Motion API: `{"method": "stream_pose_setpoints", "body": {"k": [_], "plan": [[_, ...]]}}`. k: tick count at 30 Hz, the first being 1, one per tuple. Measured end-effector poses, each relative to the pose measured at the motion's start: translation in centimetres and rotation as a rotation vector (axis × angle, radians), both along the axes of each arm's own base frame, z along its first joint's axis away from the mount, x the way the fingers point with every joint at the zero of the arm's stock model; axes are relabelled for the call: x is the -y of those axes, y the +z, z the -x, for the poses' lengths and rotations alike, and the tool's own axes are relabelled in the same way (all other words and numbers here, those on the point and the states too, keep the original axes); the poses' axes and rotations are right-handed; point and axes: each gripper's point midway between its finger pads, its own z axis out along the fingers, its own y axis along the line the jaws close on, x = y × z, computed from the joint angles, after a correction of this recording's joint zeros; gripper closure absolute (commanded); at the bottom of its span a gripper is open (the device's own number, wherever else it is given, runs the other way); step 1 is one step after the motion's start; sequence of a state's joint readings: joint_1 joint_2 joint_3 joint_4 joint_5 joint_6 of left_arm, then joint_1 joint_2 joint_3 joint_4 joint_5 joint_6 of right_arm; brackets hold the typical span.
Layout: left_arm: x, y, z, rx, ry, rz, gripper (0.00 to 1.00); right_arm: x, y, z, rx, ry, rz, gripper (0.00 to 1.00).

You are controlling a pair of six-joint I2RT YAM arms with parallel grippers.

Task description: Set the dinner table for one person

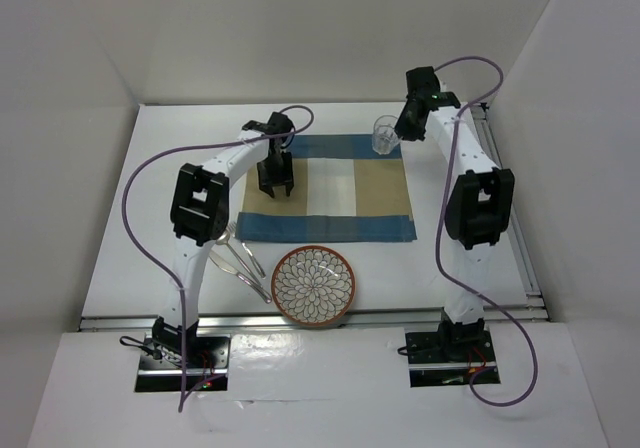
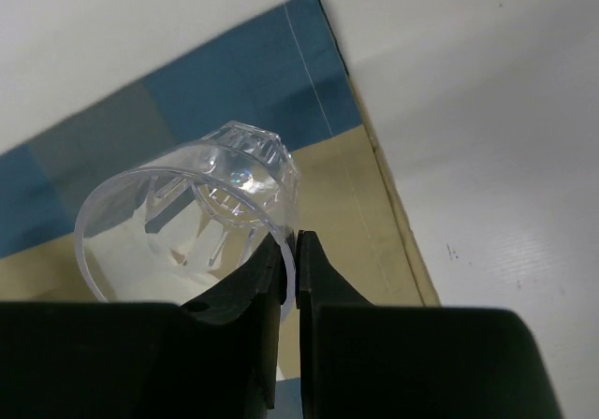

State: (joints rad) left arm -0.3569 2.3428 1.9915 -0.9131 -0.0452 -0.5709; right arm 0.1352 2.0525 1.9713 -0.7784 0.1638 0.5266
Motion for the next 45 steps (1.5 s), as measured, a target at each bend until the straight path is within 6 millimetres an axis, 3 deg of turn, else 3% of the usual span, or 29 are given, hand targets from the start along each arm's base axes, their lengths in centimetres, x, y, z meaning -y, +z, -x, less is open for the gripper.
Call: {"method": "stream_pose_setpoints", "body": {"k": [3, 7, 14, 23, 26, 27, 31, 32, 34, 37, 38, 42, 44, 45], "plan": [[0.2, 0.0, -0.8, 0.012, -0.013, 0.001, 0.41, -0.1, -3.2, -0.1, -0.074, 0.002, 0.01, 1.0], [0.3, 0.1, -1.0, 0.018, -0.018, 0.0, 0.38, -0.3, -5.4, -0.3, -0.124, 0.003, 0.022, 1.0], [0.0, 0.6, -1.1, 0.035, -0.024, -0.027, 0.35, -0.1, -6.6, -0.8, -0.141, -0.016, 0.034, 1.0], [-0.4, 5.1, -1.3, 0.115, -0.033, -0.026, 0.36, 0.2, -7.7, -1.0, -0.157, -0.033, 0.044, 0.98], [-0.4, 5.4, -1.3, 0.12, -0.033, -0.023, 0.36, 0.1, -7.7, -1.1, -0.154, -0.029, 0.039, 0.84], [-0.4, 5.2, -1.2, 0.117, -0.032, -0.024, 0.36, -0.1, -7.7, -1.2, -0.155, -0.025, 0.035, 0.66], [-0.7, 4.2, -0.5, 0.086, -0.033, -0.035, 0.36, -0.4, -7.5, -1.3, -0.15, -0.012, 0.018, 0.37], [-0.8, 4.1, -0.3, 0.079, -0.033, -0.038, 0.36, -0.5, -7.4, -1.3, -0.149, -0.009, 0.017, 0.25], [-0.8, 4.0, -0.1, 0.073, -0.033, -0.04, 0.36, -0.5, -7.3, -1.4, -0.145, -0.005, 0.016, 0.2], [-0.9, 4.1, -0.1, 0.075, -0.032, -0.041, 0.35, -0.5, -6.7, -1.5, -0.135, -0.002, 0.018, 0.19], [-1.0, 4.3, 0.1, 0.077, -0.03, -0.049, 0.35, -0.5, -6.3, -1.4, -0.126, -0.002, 0.018, 0.11], [-1.9, 6.1, 2.0, 0.094, -0.034, -0.112, 0.31, 0.2, -2.0, 1.2, -0.065, -0.006, 0.026, 0.02], [-1.8, 8.0, 4.7, 0.115, -0.056, -0.111, 0.09, 0.9, 1.7, 4.3, -0.007, -0.008, 0.03, 0.02], [-1.9, 8.9, 6.1, 0.123, -0.072, -0.105, 0.08, 1.1, 3.2, 5.4, 0.02, -0.011, 0.03, 0.02]]}}
